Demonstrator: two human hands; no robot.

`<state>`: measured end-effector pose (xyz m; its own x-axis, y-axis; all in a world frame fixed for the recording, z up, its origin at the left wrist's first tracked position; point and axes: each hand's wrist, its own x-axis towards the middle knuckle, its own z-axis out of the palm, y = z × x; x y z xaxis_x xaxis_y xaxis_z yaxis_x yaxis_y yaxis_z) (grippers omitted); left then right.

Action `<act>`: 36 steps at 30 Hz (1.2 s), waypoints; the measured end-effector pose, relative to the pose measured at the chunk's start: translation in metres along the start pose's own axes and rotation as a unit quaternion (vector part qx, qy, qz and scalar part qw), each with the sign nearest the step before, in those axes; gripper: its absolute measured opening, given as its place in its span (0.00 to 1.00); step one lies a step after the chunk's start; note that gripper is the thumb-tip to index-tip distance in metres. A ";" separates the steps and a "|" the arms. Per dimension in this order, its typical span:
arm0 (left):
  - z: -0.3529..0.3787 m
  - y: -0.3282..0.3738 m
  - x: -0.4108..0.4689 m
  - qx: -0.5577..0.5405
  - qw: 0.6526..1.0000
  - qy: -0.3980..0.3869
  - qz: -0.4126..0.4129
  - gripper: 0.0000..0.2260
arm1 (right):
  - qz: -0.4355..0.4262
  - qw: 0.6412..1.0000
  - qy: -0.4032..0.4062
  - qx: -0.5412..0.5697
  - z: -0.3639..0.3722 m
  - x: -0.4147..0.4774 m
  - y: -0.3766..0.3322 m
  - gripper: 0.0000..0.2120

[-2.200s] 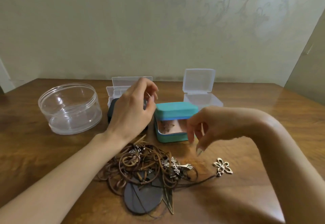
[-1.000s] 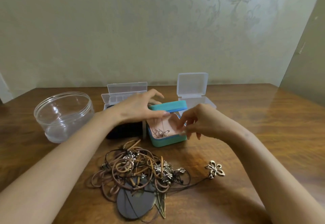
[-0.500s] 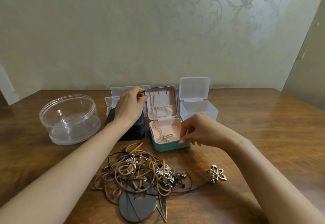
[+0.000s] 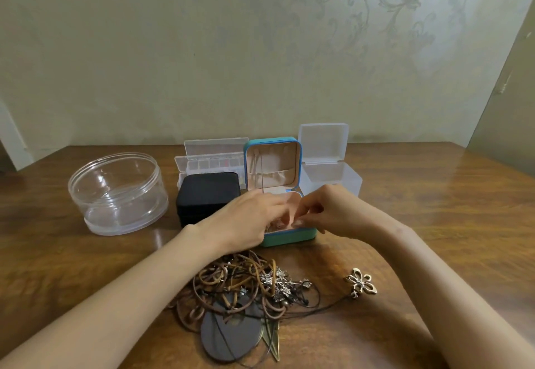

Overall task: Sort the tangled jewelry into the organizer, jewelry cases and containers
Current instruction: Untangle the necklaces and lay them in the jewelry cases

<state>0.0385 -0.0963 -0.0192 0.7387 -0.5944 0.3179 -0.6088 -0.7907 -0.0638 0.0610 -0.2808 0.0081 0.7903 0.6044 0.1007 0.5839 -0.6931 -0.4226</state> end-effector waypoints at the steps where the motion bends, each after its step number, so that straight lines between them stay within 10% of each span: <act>1: 0.000 -0.003 -0.001 0.008 1.000 0.000 -0.006 0.16 | 0.001 1.000 -0.004 0.001 0.000 0.001 0.000 0.03; 11: -0.012 -0.005 -0.012 0.012 0.998 0.044 -0.041 0.12 | -0.017 0.999 0.026 0.039 -0.009 -0.005 -0.009 0.06; 17: -0.011 -0.009 -0.016 -0.007 0.997 0.081 -0.018 0.12 | -0.050 0.971 -0.230 0.038 -0.004 -0.020 -0.028 0.08; 22: -0.018 0.003 -0.015 -0.155 0.976 0.147 -0.038 0.08 | -0.053 0.966 -0.254 0.023 0.002 -0.018 -0.029 0.07; 26: -0.040 0.023 -0.019 -0.413 0.904 0.037 -0.102 0.12 | -0.060 0.968 -0.237 0.056 -0.005 -0.019 -0.024 0.06; 36: -0.046 0.019 -0.028 -0.441 0.871 -0.129 -0.175 0.14 | -0.016 0.940 -0.084 0.330 -0.017 -0.016 -0.010 0.05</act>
<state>-0.0074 -0.0881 0.0143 0.8945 -0.4433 -0.0586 -0.2350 -0.5775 0.7818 0.0455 -0.2906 0.0263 0.7019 0.7123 0.0020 0.3196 -0.3124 -0.8946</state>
